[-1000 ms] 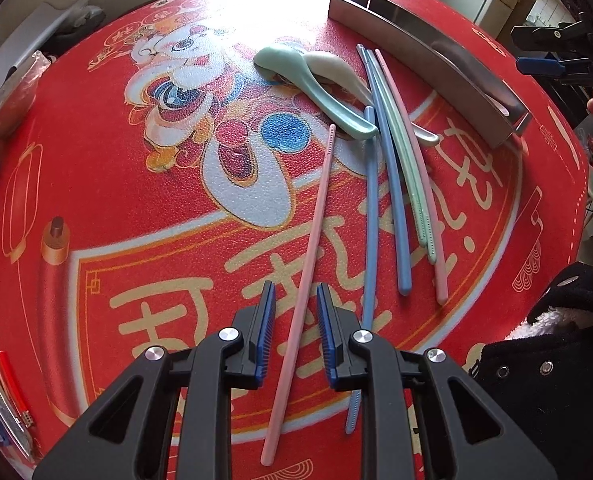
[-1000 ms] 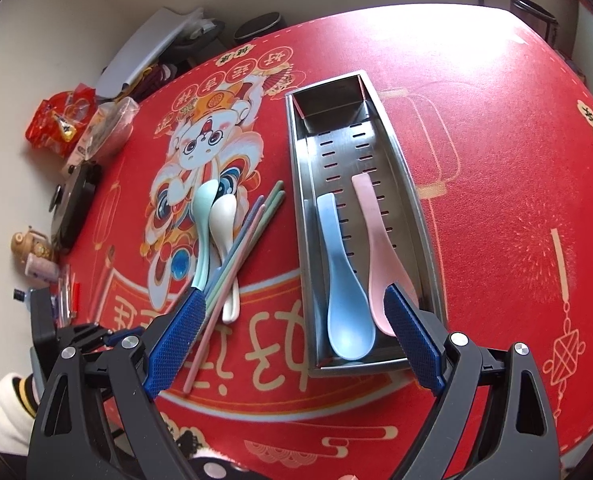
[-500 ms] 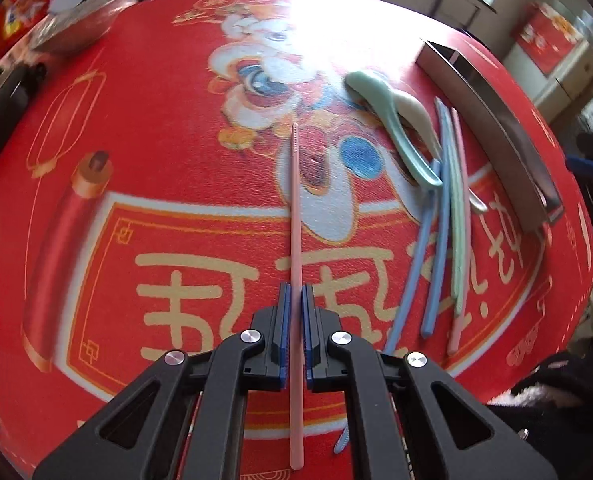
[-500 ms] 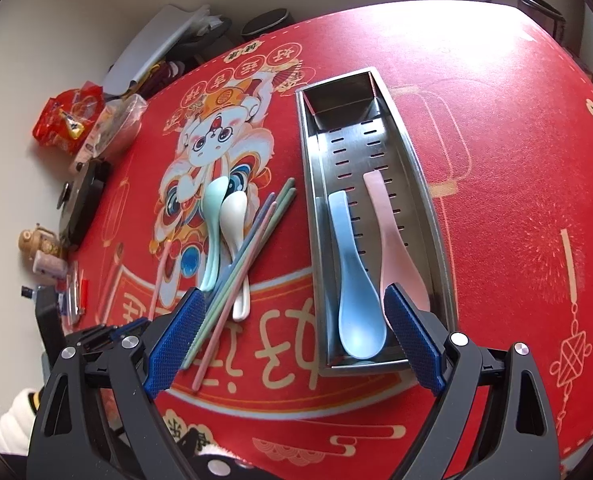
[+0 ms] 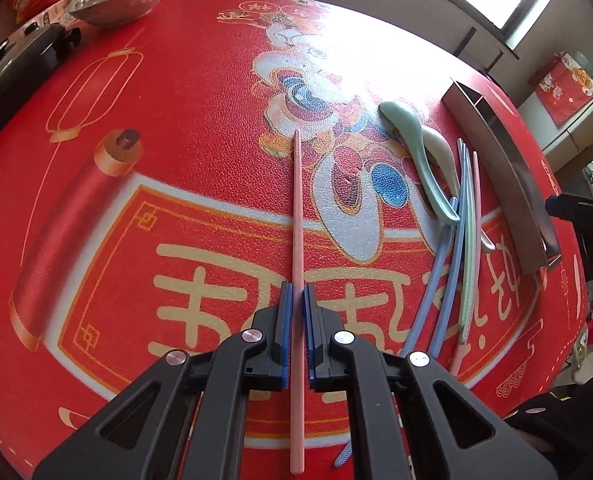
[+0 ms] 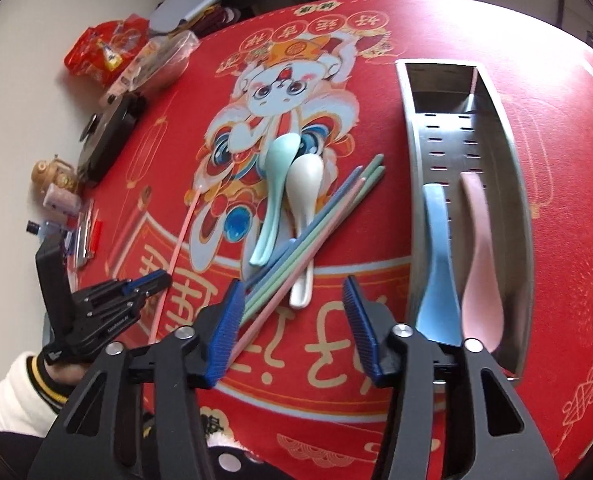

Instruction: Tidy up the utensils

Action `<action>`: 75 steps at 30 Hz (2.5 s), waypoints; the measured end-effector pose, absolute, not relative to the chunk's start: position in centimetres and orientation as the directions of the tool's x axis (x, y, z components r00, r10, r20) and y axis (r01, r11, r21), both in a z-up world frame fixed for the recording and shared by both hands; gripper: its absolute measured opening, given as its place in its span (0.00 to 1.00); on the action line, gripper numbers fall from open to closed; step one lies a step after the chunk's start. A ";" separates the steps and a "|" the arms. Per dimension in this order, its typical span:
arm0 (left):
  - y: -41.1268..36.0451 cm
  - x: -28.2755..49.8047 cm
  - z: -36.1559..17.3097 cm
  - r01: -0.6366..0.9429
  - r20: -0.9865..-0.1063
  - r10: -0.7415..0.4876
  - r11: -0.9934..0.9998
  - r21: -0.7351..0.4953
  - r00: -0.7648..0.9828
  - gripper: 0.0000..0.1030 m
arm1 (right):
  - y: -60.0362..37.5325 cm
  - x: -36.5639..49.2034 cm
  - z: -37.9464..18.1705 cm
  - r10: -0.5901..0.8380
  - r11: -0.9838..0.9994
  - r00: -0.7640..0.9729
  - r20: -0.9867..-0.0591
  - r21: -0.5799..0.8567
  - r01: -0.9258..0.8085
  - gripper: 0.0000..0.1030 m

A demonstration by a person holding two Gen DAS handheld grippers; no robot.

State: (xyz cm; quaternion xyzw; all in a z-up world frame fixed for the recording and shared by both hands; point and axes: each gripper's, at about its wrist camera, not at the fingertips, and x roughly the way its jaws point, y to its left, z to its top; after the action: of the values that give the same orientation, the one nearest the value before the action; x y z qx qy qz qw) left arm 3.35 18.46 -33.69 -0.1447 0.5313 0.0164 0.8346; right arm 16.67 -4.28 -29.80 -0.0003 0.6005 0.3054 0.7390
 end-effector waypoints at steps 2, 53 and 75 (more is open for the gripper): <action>18.6 3.1 -33.7 -0.174 -0.887 -0.135 0.957 -0.232 0.441 0.07 | -2.6 16.3 -30.8 0.429 0.800 0.037 -0.903 0.360 -0.481 0.27; 19.2 3.0 -33.9 -0.134 -0.869 -0.192 0.951 -0.280 0.456 0.07 | -1.0 16.7 -37.0 0.366 0.908 -0.054 -0.929 0.370 -0.198 0.13; 18.5 3.0 -33.6 -0.156 -0.881 -0.139 0.960 -0.231 0.452 0.07 | -0.4 15.2 -36.8 0.201 0.917 -0.028 -0.979 0.198 -0.346 0.12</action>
State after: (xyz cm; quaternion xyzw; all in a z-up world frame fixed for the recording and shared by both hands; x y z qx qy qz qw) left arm 3.03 18.54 -33.64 -0.1406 0.5235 0.0051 0.8404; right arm 15.19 -0.36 -36.78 -0.0527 0.6893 0.1966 0.6953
